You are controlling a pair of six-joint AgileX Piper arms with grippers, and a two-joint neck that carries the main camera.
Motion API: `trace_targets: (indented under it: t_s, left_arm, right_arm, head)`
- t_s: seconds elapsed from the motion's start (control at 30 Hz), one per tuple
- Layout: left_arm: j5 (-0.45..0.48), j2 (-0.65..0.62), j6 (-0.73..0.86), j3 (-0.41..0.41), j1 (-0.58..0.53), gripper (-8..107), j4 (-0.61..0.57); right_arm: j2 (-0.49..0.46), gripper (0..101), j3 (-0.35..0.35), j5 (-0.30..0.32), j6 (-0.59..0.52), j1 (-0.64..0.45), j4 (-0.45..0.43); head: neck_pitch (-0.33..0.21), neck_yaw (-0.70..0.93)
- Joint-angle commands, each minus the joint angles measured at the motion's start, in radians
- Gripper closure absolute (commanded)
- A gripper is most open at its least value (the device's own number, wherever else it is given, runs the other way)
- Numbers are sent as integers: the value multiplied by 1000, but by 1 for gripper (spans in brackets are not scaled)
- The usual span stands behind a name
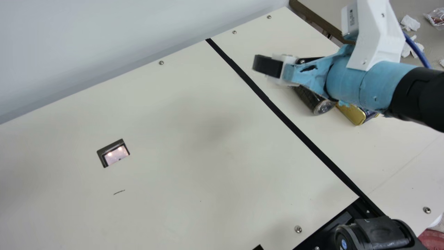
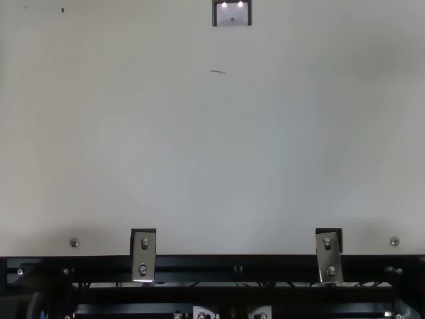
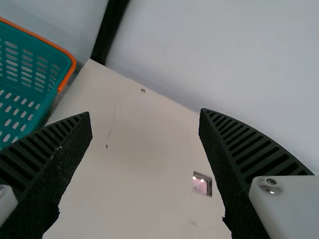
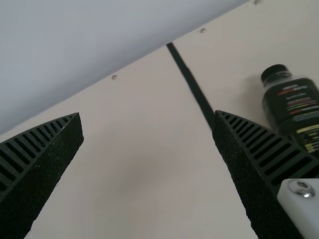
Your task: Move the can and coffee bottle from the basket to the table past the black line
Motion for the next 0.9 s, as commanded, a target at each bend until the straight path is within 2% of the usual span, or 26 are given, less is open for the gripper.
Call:
trace_targets:
  t_s: [0.0,0.3,0.33,0.4,0.53,0.7,0.87]
  left_arm:
    - [8,-101,-132,32,-126,9,177]
    - [143,-301,-386,109,-401,9,582]
    - [109,-260,-306,103,-324,9,417]
    - [143,-294,-357,108,-373,9,494]
    - [140,-301,-386,108,-399,9,574]
    - [142,-301,-384,108,-399,9,580]
    - [142,-301,-384,108,-399,9,580]
  right_arm:
    - [-6,0,4,22,3,29,10]
    - [-62,0,23,97,31,165,12]
    - [-74,0,27,102,35,180,8]
    - [-70,0,27,105,36,169,8]
    - [-75,0,27,110,38,179,6]
    - [-75,0,27,108,39,179,6]
    - [-75,0,27,108,39,179,6]
  head:
    - [-27,-14]
    - [-27,-14]
    - [-27,-14]
    - [-27,-14]
    - [-27,-14]
    - [-25,-12]
    - [-16,57]
